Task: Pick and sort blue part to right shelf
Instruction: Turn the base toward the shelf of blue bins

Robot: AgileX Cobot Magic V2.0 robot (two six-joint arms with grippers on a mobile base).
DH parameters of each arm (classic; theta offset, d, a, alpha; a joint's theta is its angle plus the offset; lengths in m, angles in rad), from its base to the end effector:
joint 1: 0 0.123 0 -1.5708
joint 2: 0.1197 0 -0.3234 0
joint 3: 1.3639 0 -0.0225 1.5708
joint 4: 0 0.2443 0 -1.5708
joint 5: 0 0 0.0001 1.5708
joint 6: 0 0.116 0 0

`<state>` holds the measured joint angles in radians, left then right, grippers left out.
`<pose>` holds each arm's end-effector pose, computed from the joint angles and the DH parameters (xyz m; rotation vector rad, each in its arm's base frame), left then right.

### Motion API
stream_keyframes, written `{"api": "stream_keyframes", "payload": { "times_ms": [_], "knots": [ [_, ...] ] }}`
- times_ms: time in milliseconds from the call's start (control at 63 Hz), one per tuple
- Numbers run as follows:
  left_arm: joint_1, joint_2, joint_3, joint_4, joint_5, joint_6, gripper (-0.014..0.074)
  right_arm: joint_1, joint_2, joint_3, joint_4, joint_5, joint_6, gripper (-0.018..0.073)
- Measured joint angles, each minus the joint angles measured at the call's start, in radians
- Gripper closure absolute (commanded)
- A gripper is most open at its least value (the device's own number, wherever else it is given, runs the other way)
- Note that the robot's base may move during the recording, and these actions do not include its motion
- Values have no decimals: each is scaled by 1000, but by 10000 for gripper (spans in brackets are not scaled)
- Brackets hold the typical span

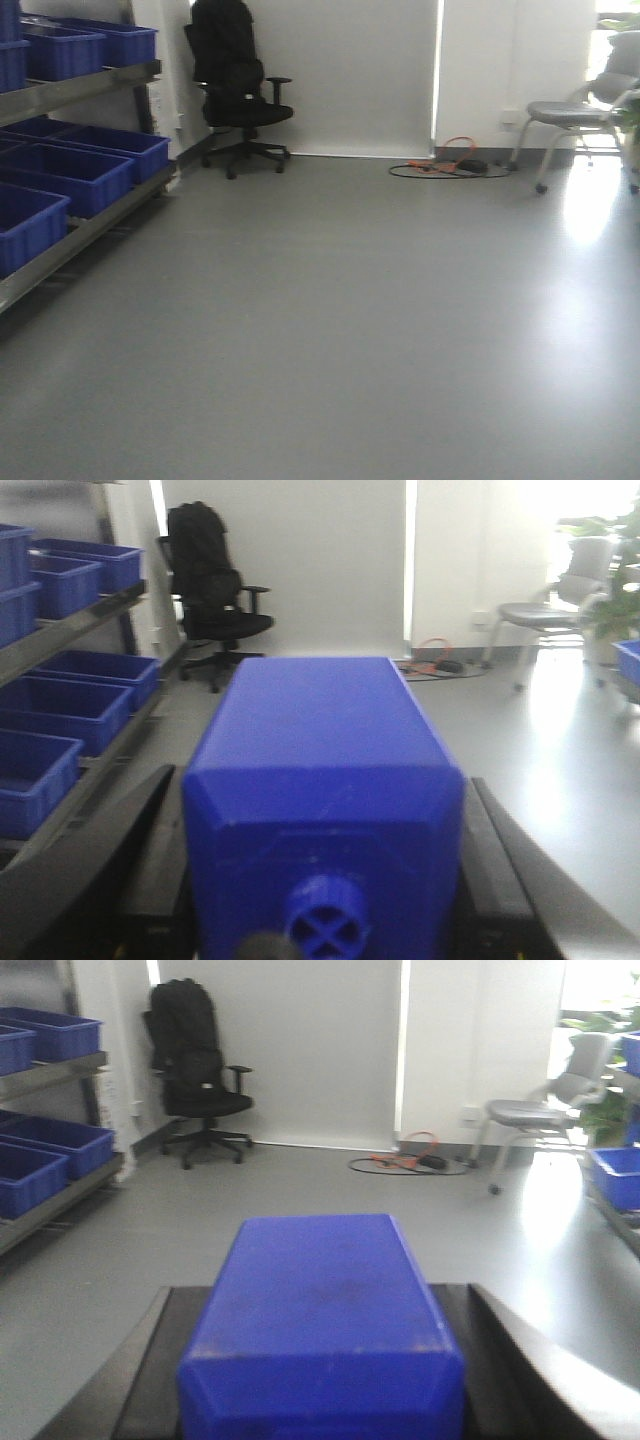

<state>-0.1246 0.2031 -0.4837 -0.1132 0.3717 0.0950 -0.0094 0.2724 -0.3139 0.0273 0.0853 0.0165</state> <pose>0.0283 -0.0083 0.3341 0.1219 1.5695 -0.1383 0.0564 -0.0003 0.3052 0.0387 1.5269 0.0291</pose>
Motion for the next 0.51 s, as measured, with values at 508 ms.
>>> {"api": "stream_keyframes", "payload": {
  "times_ms": [508],
  "knots": [
    [0, 0, 0, 0, 0, 0, 212, 0, 0, 0, 0, 0, 0, 125]
  ]
}}
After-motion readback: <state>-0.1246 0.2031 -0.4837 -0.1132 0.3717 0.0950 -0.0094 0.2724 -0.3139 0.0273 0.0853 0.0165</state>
